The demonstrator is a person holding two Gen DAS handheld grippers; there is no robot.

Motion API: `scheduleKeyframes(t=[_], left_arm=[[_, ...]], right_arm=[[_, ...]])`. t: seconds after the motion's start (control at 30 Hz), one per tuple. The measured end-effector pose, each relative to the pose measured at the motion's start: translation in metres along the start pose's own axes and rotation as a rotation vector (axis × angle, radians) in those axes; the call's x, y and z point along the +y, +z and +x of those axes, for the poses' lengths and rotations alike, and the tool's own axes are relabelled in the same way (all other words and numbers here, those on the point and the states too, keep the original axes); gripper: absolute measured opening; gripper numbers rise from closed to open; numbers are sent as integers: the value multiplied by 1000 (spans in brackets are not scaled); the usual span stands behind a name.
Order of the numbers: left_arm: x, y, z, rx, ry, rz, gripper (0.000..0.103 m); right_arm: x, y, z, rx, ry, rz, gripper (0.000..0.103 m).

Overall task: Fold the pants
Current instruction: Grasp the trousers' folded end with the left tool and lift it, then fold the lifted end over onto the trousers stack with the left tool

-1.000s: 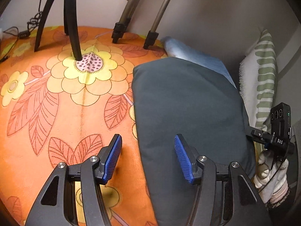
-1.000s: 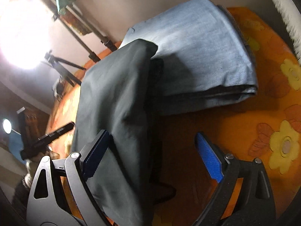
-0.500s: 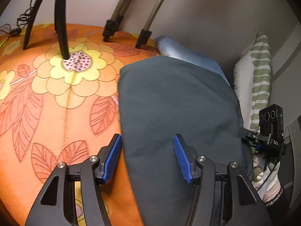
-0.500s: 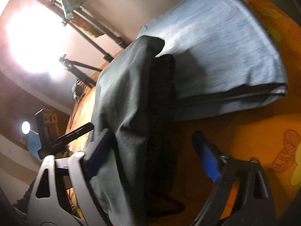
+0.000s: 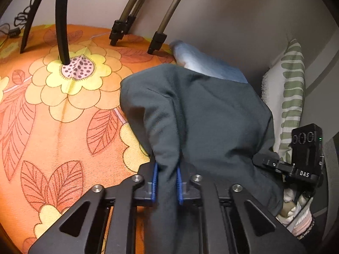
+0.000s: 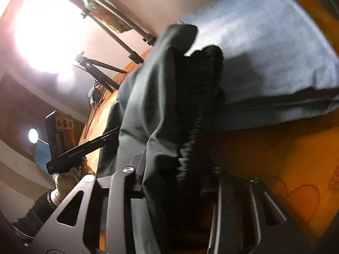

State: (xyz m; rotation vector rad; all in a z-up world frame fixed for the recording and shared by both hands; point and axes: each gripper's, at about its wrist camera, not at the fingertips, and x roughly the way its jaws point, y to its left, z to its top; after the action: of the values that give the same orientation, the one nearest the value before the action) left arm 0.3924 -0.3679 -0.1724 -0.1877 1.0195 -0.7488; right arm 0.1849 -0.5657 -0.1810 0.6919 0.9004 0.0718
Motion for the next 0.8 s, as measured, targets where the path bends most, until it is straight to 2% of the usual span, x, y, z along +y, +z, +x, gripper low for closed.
scheduleKeyframes(t=[0.27, 0.5, 0.8], left_arm=[[-25, 1, -26, -64, -14, 78, 7], [-59, 0, -47, -115, -46, 179, 6], [-96, 29, -67, -186, -88, 232, 6]], right_arm=[[37, -7, -25, -57, -82, -83, 27], [60, -6, -54, -108, -119, -127, 26], [72, 10, -108, -200, -158, -148, 25]])
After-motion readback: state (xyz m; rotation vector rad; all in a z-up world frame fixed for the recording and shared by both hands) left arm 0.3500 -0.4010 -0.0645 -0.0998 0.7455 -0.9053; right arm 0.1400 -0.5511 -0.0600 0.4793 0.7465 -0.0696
